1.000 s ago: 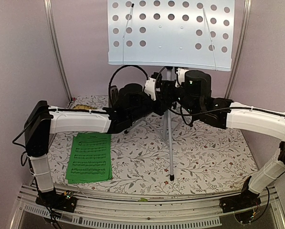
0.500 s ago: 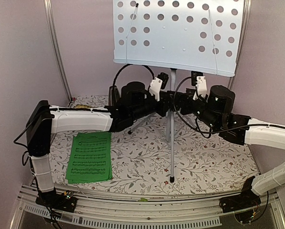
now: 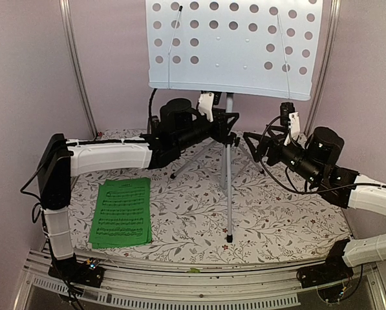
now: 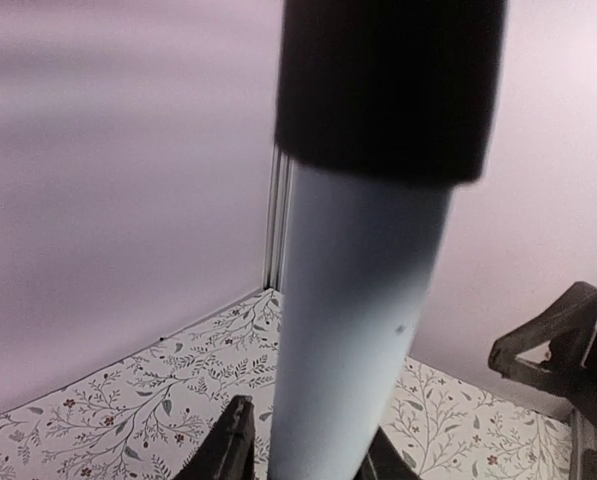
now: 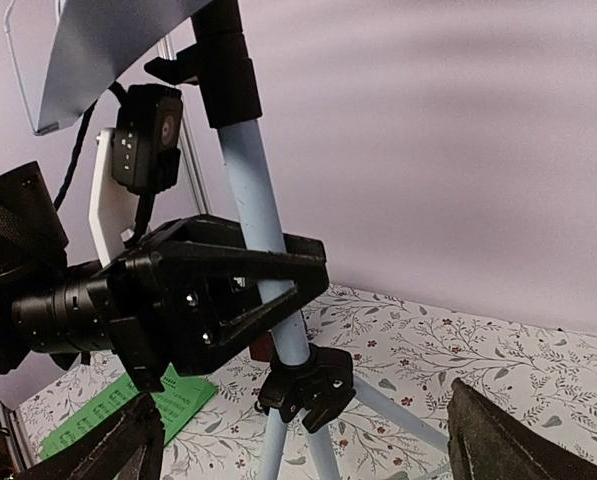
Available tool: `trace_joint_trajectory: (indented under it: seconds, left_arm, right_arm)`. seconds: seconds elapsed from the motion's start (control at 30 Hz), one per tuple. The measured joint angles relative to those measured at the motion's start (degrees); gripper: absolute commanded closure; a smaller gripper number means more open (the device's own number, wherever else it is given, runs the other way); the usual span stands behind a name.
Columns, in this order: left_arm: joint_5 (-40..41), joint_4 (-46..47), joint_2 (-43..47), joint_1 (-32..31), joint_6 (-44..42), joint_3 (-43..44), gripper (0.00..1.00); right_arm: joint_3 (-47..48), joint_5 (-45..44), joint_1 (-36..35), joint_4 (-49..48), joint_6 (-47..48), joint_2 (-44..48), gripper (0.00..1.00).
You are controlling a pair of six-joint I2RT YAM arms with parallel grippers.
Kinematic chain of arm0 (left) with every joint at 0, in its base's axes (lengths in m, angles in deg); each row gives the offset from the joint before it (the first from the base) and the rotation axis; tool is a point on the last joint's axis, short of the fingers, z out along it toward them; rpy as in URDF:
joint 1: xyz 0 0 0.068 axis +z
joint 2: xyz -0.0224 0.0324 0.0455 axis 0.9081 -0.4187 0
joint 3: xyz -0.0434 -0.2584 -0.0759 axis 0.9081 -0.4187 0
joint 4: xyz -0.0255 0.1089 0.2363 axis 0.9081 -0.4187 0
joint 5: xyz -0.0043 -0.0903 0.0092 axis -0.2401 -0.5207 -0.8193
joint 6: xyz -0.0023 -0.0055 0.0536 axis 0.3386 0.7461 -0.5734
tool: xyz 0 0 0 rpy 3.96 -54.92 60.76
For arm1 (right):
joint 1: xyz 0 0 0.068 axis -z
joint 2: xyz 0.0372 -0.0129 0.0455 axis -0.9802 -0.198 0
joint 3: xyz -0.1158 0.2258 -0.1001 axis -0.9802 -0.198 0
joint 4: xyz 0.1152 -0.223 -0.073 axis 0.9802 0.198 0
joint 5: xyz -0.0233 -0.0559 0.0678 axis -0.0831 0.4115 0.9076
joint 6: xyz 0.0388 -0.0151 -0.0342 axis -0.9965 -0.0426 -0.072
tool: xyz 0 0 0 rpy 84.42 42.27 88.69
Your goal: Set up the instrument practice props
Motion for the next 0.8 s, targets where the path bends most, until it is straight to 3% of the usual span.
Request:
trace_joint_trajectory:
  seconds: [0.07,0.23,0.5,0.8]
  left_arm:
    - [-0.13,0.7,0.0,0.04,0.09,0.42,0.76]
    - [-0.22,0.96,0.0,0.04,-3.52,0.48,1.0]
    - [-1.4,0.87,0.02,0.37,-3.8,0.59,1.0]
    - [-9.81,0.52,0.02,1.97,-3.69,0.81,1.0]
  right_arm:
    - [-1.29,0.96,0.63,-0.07,0.39,0.9,0.01]
    - [-3.39,2.38,0.85,-0.33,1.16,2.03,0.01]
    - [-11.72,3.1,1.33,-7.63,7.32,6.12,0.0]
    - [-12.35,4.42,1.4,-11.26,22.93,4.55,0.14]
